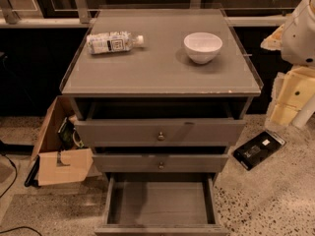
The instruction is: Close bottom drawer
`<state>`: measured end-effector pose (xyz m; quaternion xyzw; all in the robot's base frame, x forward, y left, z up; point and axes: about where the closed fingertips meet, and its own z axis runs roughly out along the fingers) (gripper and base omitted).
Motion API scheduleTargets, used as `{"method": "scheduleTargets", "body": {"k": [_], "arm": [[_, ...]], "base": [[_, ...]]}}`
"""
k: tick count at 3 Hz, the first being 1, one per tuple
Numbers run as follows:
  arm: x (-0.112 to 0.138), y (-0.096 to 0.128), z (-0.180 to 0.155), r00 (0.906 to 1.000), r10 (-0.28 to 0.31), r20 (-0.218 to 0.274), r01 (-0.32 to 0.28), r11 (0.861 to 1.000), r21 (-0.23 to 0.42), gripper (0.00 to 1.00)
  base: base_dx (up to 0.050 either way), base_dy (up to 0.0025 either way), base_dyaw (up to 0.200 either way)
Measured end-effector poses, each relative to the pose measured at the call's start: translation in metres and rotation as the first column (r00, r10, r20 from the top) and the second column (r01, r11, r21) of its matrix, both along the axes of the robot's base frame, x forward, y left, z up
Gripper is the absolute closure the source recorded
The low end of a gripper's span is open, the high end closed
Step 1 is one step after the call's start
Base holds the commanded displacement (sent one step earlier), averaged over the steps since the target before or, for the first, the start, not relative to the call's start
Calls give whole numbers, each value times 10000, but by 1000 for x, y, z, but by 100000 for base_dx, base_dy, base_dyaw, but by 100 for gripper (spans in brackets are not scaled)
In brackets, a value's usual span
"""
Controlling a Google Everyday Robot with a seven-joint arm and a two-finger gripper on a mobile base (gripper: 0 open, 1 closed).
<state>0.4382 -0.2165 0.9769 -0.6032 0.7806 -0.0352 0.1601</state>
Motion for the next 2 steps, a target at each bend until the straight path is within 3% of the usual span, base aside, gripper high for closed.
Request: {"method": "scheduleTargets", "body": {"k": [2], "arm": [[0,0,0,10000,0,1,0,10000,0,0]], "base": [[-4849,-3,23]]}}
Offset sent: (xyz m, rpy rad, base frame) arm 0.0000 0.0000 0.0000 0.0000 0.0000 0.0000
